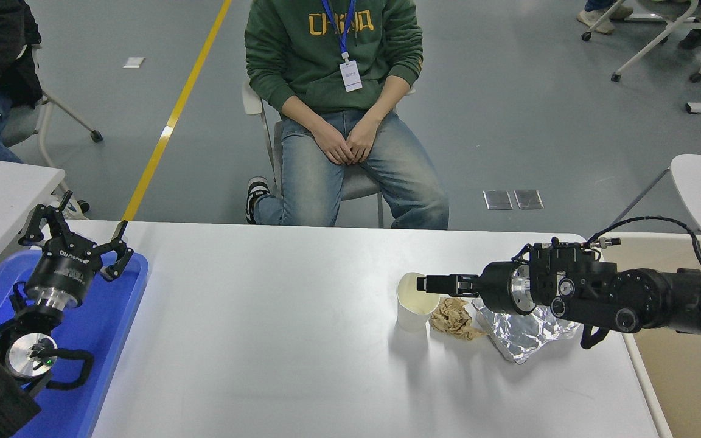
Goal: Clean the table surface
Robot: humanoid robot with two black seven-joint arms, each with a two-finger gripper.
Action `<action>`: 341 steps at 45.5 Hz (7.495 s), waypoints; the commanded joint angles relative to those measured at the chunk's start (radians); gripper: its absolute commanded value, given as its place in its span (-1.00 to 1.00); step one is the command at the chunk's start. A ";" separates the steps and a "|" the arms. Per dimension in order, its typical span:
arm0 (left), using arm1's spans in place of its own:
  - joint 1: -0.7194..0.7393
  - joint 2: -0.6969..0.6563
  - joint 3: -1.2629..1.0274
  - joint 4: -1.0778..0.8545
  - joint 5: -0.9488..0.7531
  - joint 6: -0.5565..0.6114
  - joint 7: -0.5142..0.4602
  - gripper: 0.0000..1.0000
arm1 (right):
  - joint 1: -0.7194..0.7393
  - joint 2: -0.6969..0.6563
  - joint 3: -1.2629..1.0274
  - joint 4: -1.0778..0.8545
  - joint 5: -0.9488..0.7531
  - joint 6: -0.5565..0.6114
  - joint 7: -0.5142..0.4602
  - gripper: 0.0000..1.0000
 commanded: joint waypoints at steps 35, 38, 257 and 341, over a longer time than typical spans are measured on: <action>0.000 0.000 0.000 0.000 0.000 0.000 0.000 1.00 | -0.002 0.165 -0.102 -0.194 -0.136 0.007 -0.006 0.71; 0.000 0.000 0.000 0.000 0.000 0.000 0.000 1.00 | -0.002 0.167 -0.102 -0.203 -0.145 0.009 -0.006 0.58; 0.000 0.000 0.000 0.000 0.000 0.000 0.000 1.00 | -0.669 0.034 0.494 -1.016 0.644 -0.321 -0.210 -1.00; 0.000 0.000 0.000 0.000 0.000 0.000 0.000 1.00 | -0.531 -0.526 0.833 -0.150 0.538 -0.264 -0.119 1.00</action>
